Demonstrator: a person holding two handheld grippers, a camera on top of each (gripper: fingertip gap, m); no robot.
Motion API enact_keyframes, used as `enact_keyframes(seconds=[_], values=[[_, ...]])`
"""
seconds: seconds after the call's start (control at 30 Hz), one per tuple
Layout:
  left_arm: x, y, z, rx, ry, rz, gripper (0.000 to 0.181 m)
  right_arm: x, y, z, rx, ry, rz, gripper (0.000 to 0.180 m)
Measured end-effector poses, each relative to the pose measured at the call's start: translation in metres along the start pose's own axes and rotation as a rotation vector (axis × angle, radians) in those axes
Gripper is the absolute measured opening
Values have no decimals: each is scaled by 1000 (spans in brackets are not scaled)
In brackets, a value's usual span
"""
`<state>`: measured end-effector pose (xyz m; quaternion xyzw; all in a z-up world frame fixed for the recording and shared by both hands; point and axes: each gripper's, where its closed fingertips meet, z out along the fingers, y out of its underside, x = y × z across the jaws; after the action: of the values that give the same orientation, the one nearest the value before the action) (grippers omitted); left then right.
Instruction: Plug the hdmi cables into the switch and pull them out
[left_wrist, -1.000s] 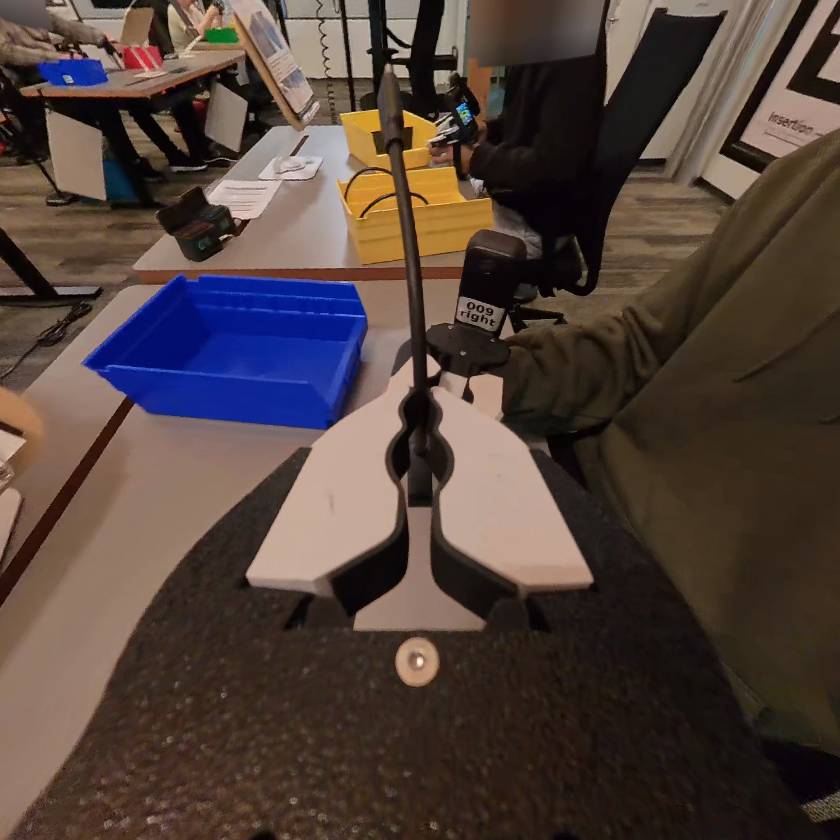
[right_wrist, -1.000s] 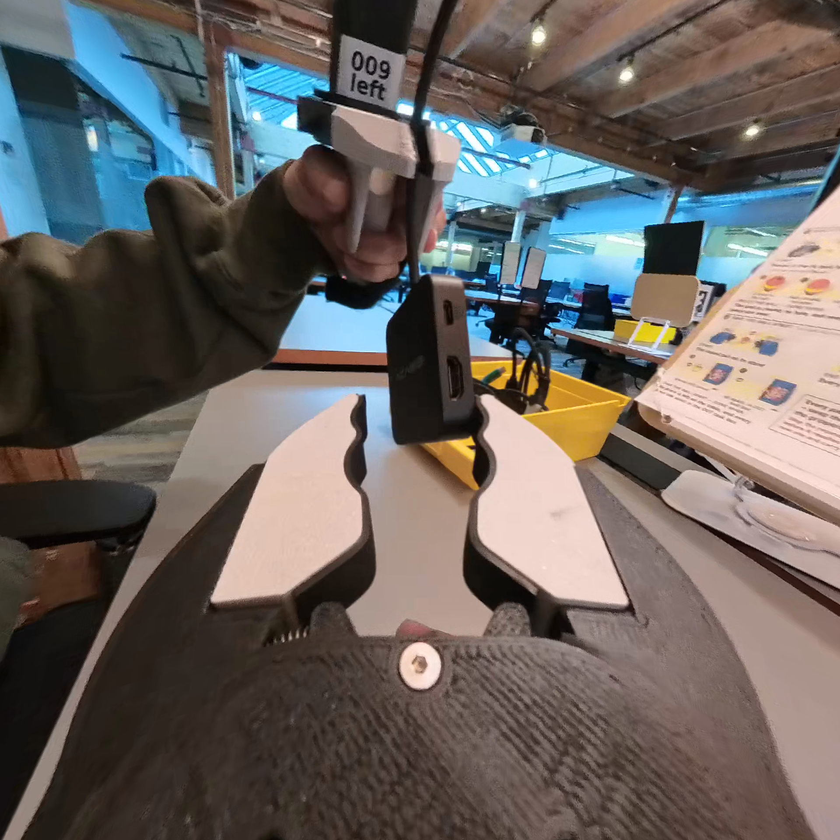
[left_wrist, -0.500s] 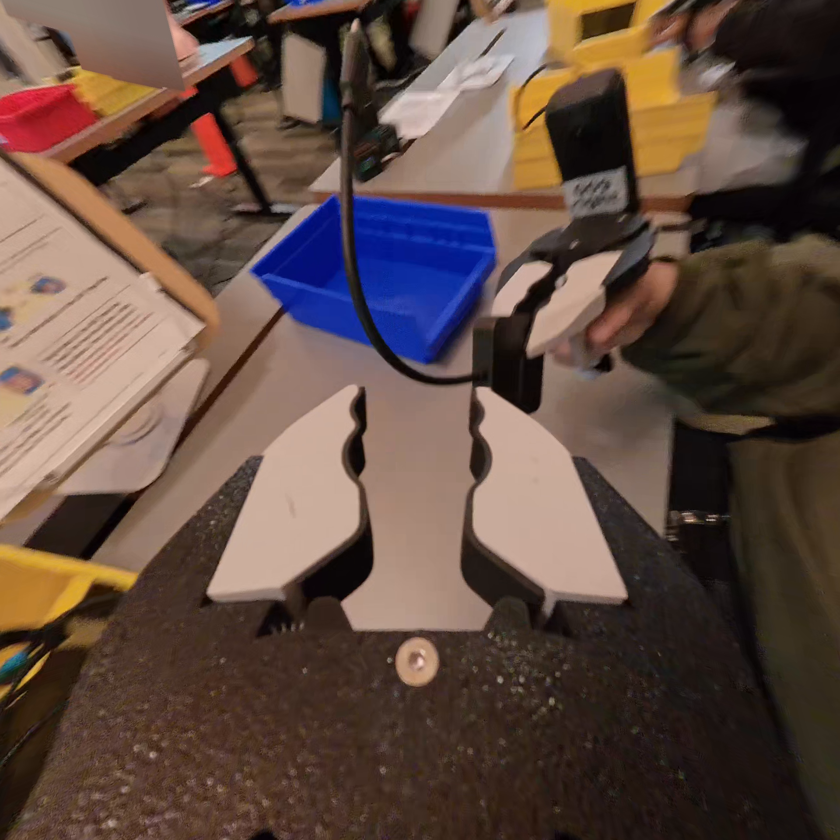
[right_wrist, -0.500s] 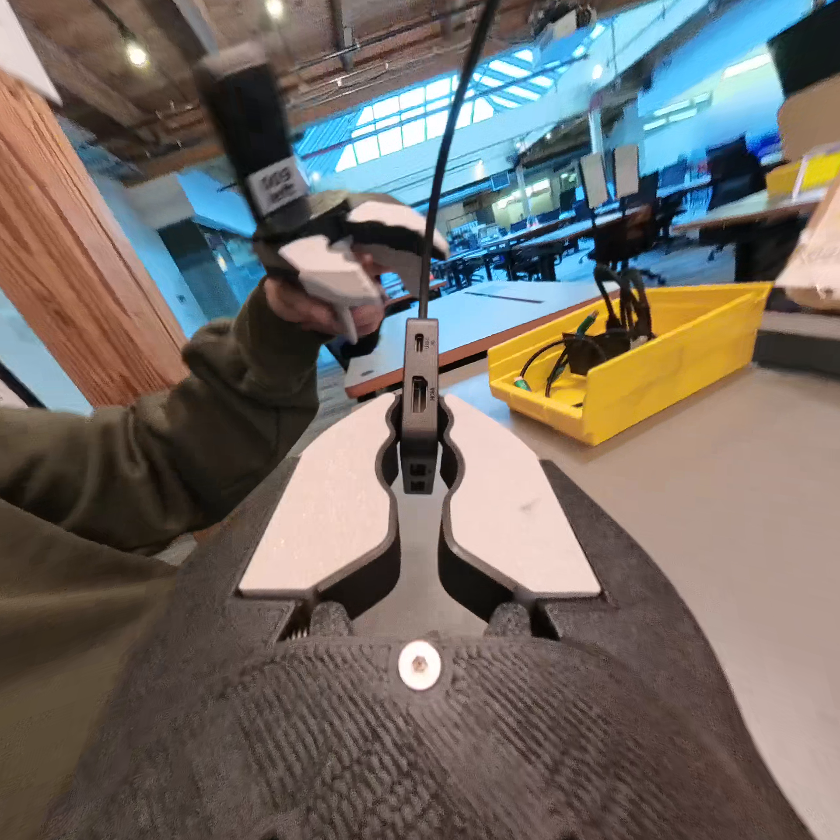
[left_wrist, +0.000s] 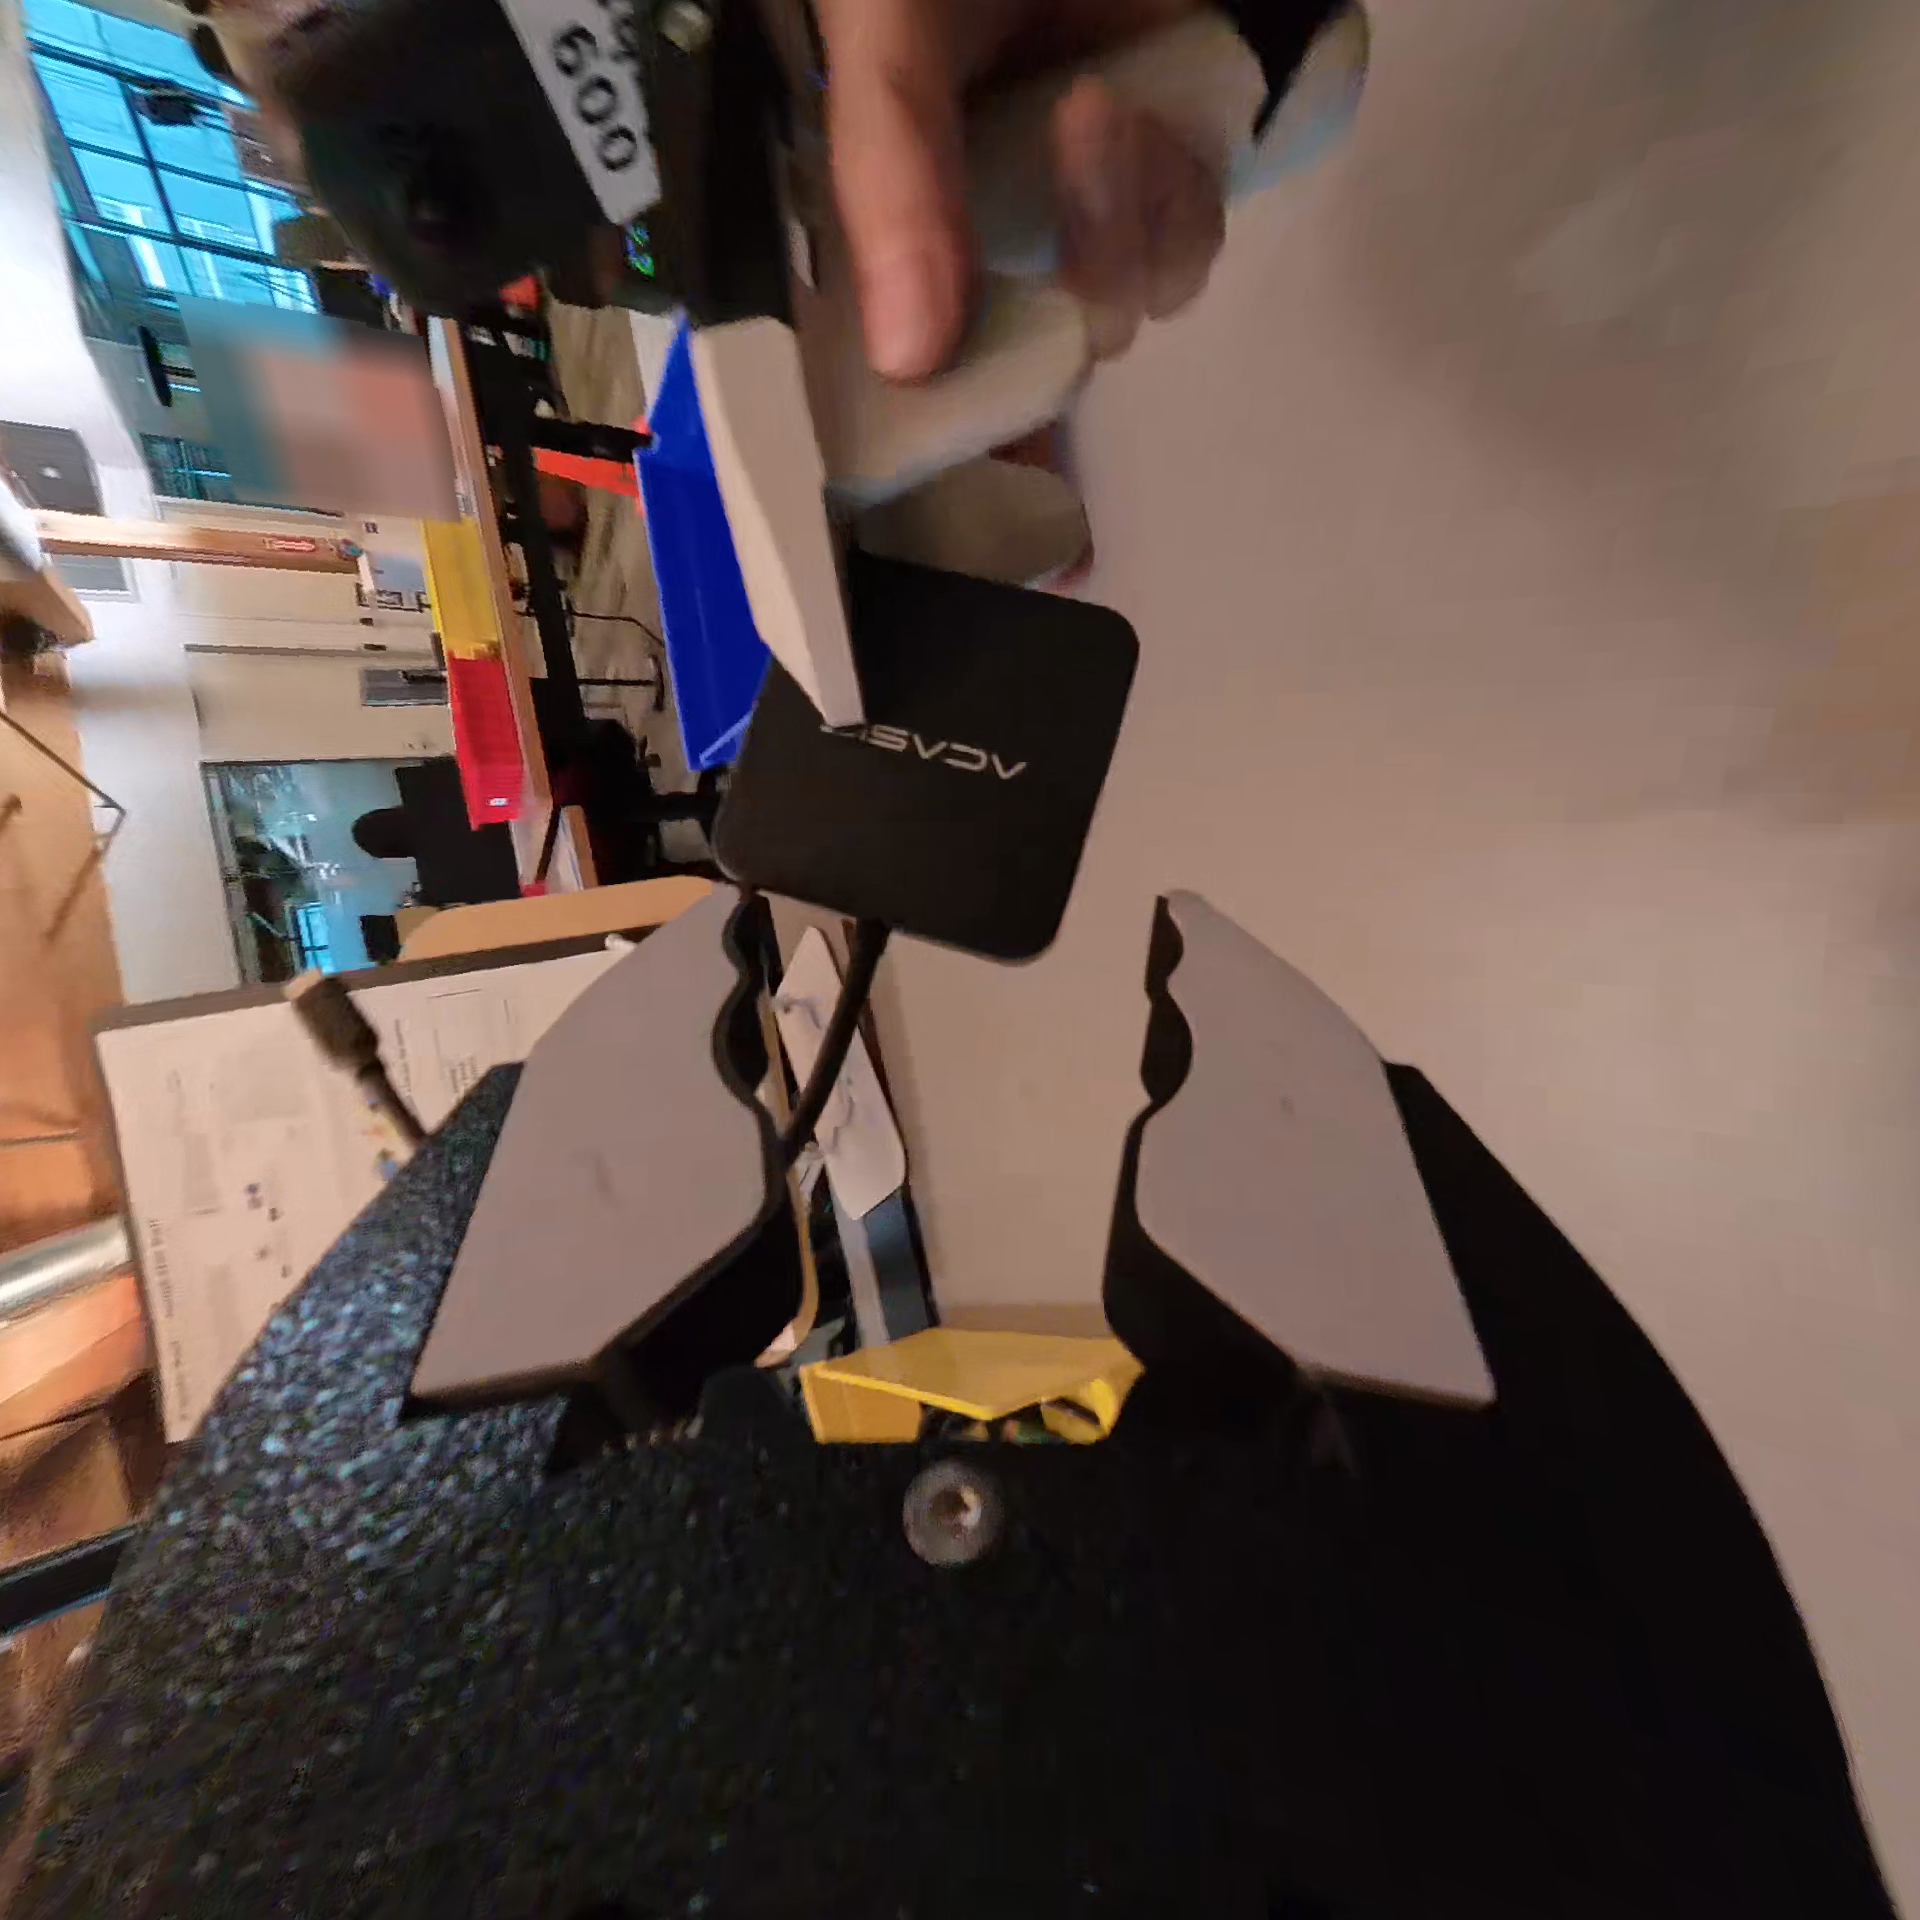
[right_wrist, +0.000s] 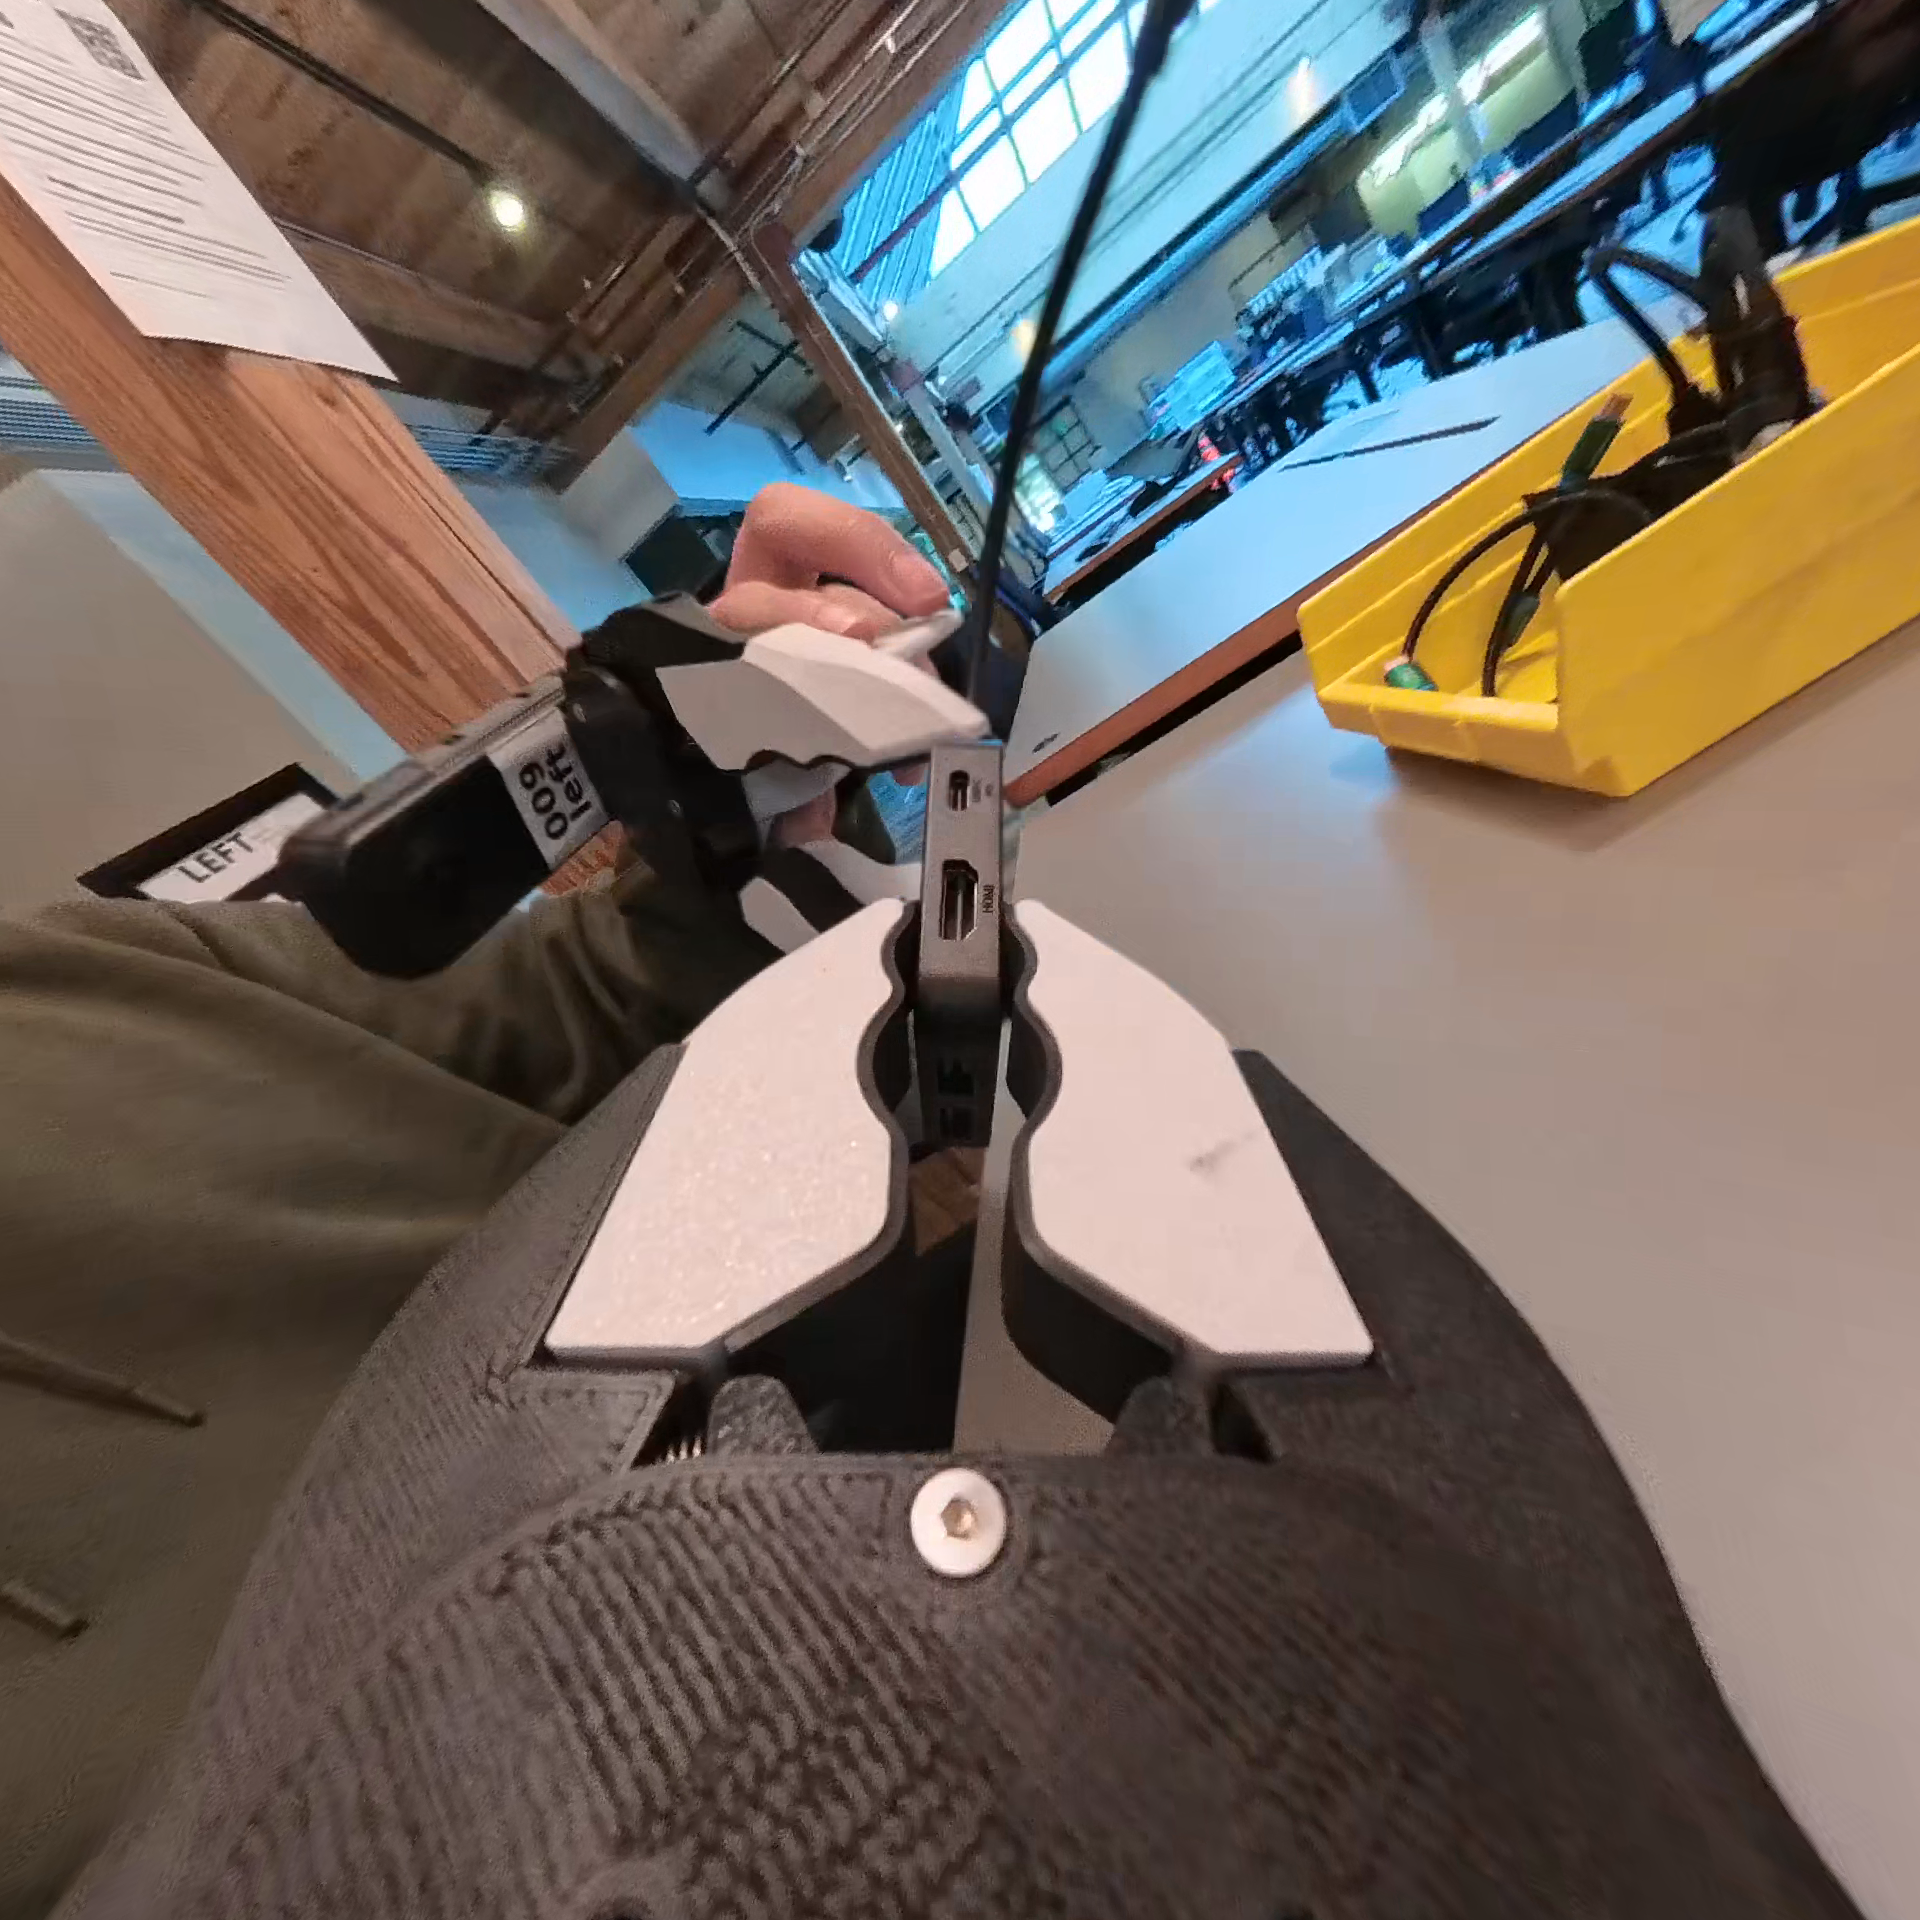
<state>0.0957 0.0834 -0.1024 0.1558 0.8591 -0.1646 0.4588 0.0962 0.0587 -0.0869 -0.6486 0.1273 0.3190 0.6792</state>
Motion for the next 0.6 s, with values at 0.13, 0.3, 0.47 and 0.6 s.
enact_keyframes(seconds=[0.13,0.3,0.47,0.6], values=[[3,3,8,-38,-11,73,74,6,7,-2,-37,7,18,14],[2,3,15,-38,-14,64,88,8,19,4,-123,43,-43,14],[20,8,18,-58,104,-1,71,11,23,8,-163,90,-122,15],[0,36,20,-193,-17,-268,70,26,-6,9,-12,306,-345,54]])
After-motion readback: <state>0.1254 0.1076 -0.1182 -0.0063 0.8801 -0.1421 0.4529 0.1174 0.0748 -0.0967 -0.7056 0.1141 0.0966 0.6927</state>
